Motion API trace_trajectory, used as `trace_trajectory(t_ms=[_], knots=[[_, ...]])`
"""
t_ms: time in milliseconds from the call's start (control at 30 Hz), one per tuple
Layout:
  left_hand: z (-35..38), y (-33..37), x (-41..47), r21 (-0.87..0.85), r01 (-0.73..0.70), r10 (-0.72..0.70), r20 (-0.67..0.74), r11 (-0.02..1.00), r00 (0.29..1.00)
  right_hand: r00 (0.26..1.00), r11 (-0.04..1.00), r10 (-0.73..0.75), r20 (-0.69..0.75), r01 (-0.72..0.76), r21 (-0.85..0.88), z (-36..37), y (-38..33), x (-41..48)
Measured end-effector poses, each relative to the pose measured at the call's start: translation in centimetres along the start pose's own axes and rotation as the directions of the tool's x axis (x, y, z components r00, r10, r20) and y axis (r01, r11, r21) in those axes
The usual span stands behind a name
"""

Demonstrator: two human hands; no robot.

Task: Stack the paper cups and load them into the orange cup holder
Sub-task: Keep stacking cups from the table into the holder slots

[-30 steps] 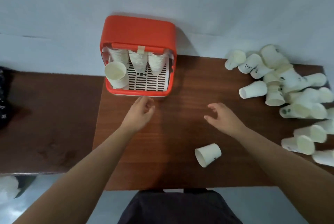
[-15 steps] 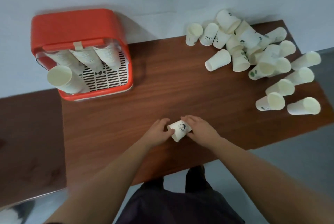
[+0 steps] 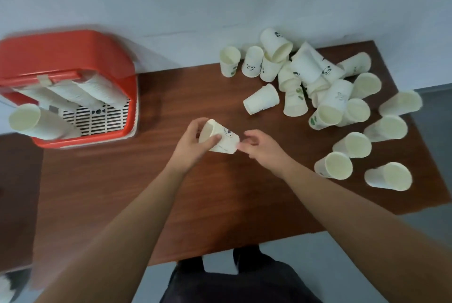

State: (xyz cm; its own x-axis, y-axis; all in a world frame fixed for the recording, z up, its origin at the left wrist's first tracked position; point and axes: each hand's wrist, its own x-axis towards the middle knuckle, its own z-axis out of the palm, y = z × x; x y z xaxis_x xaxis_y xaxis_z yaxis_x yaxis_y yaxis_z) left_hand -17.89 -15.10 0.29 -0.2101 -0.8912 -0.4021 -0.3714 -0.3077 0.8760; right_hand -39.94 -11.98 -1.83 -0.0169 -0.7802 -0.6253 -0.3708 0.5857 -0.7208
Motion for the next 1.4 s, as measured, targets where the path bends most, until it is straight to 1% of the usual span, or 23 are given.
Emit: trace_trajectory(t_ms=[67,100,167,267,367,467,533,600,667,767,833,933,1067,1200,1300,1400], knots=[[1.2,1.4,1.3,0.013,0.006,-0.005,-0.072,1.000,0.997,0.982,0.995,0.077,-0.173,-0.065,0.075,-3.6,-0.9,2.0],[1.7,2.0,1.7,0.023,0.011,-0.009,-0.100,1.000,0.995,0.965,0.985,0.129,-0.228,-0.099,0.141,-5.1,-1.3,3.1],[2.4,2.6,2.2,0.033,0.025,-0.020,-0.143,0.999,0.989,0.939,0.938,0.245,-0.241,-0.166,0.305,-7.1,-2.0,5.4],[2.9,2.5,2.5,0.050,0.063,-0.053,-0.183,0.997,0.982,0.902,0.855,0.376,-0.212,-0.250,0.454,-8.0,-2.7,8.4],[2.8,1.8,2.5,0.055,0.110,-0.094,-0.238,0.992,0.967,0.869,0.814,0.430,-0.244,-0.256,0.521,-7.9,-3.0,11.3],[2.4,0.9,2.5,0.070,0.150,-0.127,-0.265,0.986,0.956,0.843,0.813,0.442,-0.307,-0.233,0.533,-7.7,-2.6,13.4],[2.0,0.3,2.4,0.074,0.170,-0.144,-0.271,0.983,0.952,0.858,0.860,0.366,-0.359,-0.165,0.482,-7.5,-2.3,13.9],[1.4,0.0,2.2,0.076,0.183,-0.154,-0.289,0.980,0.945,0.886,0.928,0.247,-0.392,-0.101,0.357,-7.2,-2.4,13.7],[0.7,-0.1,2.0,0.069,0.189,-0.158,-0.312,0.980,0.937,0.919,0.971,0.130,-0.371,-0.042,0.235,-6.7,-3.0,12.4],[-1.5,0.0,1.3,0.061,0.193,-0.160,-0.349,0.979,0.923,0.967,0.994,-0.057,-0.248,0.078,0.077,-4.9,-5.2,9.2],[-3.4,0.1,0.7,0.055,0.186,-0.153,-0.368,0.981,0.917,0.973,0.986,-0.163,-0.162,0.168,0.017,-3.3,-7.1,7.1],[-7.0,0.2,-0.4,0.048,0.169,-0.138,-0.387,0.984,0.912,0.962,0.963,-0.269,-0.045,0.268,-0.024,-0.5,-10.3,4.3],[-12.8,0.1,-2.8,0.057,0.135,-0.097,-0.434,0.989,0.896,0.929,0.922,-0.366,0.062,0.371,-0.112,4.7,-14.2,1.6],[-20.0,-0.8,-5.8,0.091,0.081,-0.023,-0.515,0.993,0.857,0.905,0.890,-0.415,0.097,0.425,-0.162,10.7,-18.1,-0.1],[-25.7,-1.7,-7.7,0.122,0.069,0.020,-0.610,0.990,0.792,0.886,0.873,-0.454,0.099,0.464,-0.149,15.1,-20.8,-0.7],[-30.8,-2.7,-8.0,0.092,0.071,0.018,-0.724,0.993,0.689,0.871,0.860,-0.483,0.095,0.492,-0.138,18.9,-22.9,-0.7]])
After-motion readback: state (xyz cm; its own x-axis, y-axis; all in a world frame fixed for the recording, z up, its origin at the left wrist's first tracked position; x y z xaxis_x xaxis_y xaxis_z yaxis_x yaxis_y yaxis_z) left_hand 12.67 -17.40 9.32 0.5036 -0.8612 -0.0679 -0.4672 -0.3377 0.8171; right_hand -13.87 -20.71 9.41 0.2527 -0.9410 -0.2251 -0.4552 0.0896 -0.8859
